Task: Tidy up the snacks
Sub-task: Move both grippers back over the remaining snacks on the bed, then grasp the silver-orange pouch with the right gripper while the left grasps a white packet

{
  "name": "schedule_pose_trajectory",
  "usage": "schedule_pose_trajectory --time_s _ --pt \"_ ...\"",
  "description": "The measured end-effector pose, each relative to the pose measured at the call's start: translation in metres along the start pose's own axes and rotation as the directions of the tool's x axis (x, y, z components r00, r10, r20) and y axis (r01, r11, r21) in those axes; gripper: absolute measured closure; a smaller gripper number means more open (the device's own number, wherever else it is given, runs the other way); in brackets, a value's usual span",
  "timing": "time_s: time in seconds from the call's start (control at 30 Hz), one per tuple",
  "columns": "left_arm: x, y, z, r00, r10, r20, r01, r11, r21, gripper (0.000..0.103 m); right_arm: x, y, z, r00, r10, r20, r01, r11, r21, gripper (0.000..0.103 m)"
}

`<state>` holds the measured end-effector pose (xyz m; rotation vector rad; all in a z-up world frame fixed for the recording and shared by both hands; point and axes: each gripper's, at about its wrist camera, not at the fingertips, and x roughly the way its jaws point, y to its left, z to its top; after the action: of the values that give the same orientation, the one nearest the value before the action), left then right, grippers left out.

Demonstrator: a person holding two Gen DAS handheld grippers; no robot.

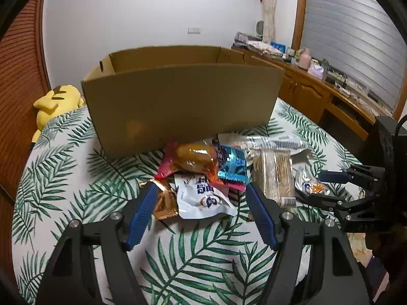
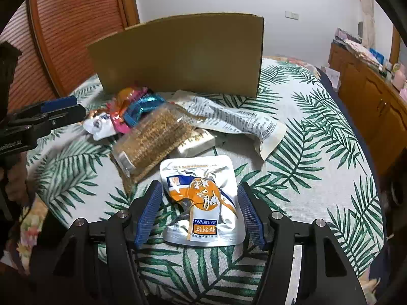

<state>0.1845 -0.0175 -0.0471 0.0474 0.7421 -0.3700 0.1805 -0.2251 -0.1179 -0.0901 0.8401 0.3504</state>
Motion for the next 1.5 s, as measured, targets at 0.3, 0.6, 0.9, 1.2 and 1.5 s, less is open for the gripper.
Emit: schedule_pose_trajectory --time_s 0.3,0.6,0.9,1.2,1.5 --pt "0.017 -0.007 0.003 0.998 -0.005 -0.068 0.008 0.998 0.056 0.045 0.004 0.006 -0.008 0.999 -0.044 0.019 0.045 0.998 -0.034 0.038" --pt "0.032 -0.015 0.01 0.992 0.017 -0.128 0.001 0.991 0.137 0.061 0.004 0.006 -0.009 0.998 -0.045 0.042 0.046 0.999 -0.025 0.038" --pt "0.051 -0.015 0.014 0.976 0.049 -0.21 -0.01 0.983 0.184 0.059 0.004 0.006 -0.011 0.998 -0.045 0.051 0.046 0.999 -0.022 0.038" --pt "0.06 -0.016 0.01 0.973 0.112 -0.202 -0.065 0.972 0.225 0.044 0.004 0.007 -0.011 0.998 -0.046 0.054 0.047 0.999 -0.022 0.038" --pt "0.06 -0.005 0.01 0.976 0.092 -0.199 -0.052 0.979 0.196 0.045 0.003 0.007 -0.011 0.998 -0.046 0.053 0.047 0.999 -0.022 0.038"
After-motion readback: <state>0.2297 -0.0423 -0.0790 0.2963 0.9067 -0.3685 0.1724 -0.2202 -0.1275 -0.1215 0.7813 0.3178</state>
